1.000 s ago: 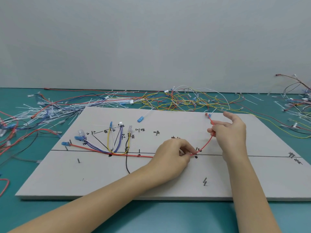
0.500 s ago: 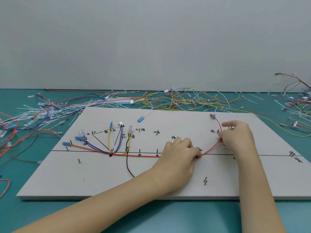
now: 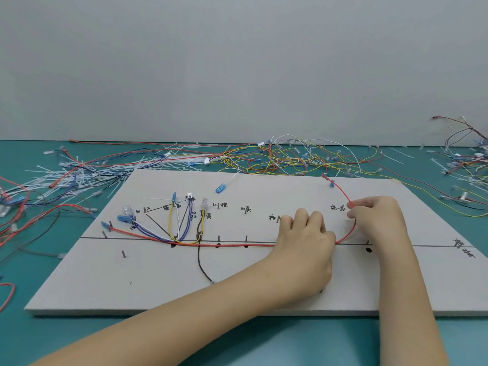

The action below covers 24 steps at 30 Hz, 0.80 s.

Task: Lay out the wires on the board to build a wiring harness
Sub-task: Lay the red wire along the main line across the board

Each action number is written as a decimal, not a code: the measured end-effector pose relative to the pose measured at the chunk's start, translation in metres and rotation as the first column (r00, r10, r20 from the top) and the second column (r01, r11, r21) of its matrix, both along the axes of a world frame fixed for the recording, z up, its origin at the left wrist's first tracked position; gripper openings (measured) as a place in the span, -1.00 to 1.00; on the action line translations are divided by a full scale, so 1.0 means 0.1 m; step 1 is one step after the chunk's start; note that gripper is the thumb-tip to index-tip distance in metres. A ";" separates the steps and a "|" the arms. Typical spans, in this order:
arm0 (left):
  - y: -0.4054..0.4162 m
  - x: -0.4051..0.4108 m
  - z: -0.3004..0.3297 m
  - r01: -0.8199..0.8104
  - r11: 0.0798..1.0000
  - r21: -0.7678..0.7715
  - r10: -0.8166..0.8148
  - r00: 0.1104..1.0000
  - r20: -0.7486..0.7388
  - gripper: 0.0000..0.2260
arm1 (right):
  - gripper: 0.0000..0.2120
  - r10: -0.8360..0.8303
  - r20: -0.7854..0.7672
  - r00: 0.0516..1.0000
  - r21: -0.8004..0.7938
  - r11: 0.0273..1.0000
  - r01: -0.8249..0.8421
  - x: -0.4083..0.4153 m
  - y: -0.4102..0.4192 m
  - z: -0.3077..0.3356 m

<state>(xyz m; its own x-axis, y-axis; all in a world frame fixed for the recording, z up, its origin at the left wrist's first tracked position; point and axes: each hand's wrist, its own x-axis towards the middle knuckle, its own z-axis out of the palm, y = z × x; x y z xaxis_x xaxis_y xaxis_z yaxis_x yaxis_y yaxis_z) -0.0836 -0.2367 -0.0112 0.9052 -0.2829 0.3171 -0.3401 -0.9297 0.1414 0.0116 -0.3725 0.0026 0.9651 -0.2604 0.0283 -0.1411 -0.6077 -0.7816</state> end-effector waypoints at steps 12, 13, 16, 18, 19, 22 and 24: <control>-0.24 0.28 0.02 0.044 0.985 -0.166 -0.074 0.981 -0.181 -0.69 | -0.83 -0.035 0.014 0.999 0.046 0.998 0.034 0.05 -0.11 -0.08; -0.25 0.29 0.02 0.050 0.981 -0.189 -0.086 0.979 -0.187 -0.68 | -0.83 -0.038 0.013 0.999 0.046 0.998 0.037 0.05 -0.11 -0.09; -0.28 0.31 0.00 0.072 0.972 -0.225 -0.115 0.976 -0.186 -0.70 | -0.84 -0.039 0.013 0.999 0.052 0.998 0.039 0.04 -0.12 -0.08; -0.29 0.31 -0.02 0.084 0.967 -0.239 -0.134 0.971 -0.199 -0.70 | -0.86 -0.042 0.033 0.999 0.032 0.999 0.041 0.04 -0.12 -0.08; -0.29 0.31 -0.03 0.092 0.966 -0.241 -0.144 0.967 -0.209 -0.69 | -0.88 -0.046 0.040 0.998 0.014 0.999 0.046 0.04 -0.12 -0.08; -0.28 0.29 -0.02 0.121 0.966 -0.230 -0.173 0.960 -0.221 -0.67 | -0.90 -0.060 0.027 0.998 -0.016 0.998 0.060 0.04 -0.14 -0.08; -0.28 0.29 0.00 0.143 0.959 -0.245 -0.200 0.953 -0.227 -0.67 | -0.89 -0.061 0.012 0.998 -0.024 0.998 0.061 0.04 -0.15 -0.07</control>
<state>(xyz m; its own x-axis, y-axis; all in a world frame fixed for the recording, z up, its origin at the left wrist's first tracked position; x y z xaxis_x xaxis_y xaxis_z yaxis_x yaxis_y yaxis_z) -0.0549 -0.2644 -0.0108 0.9070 -0.3882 0.1631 -0.4192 -0.7951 0.4383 0.0153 -0.3874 -0.0046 0.9469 -0.3181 0.0462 -0.1698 -0.6171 -0.7683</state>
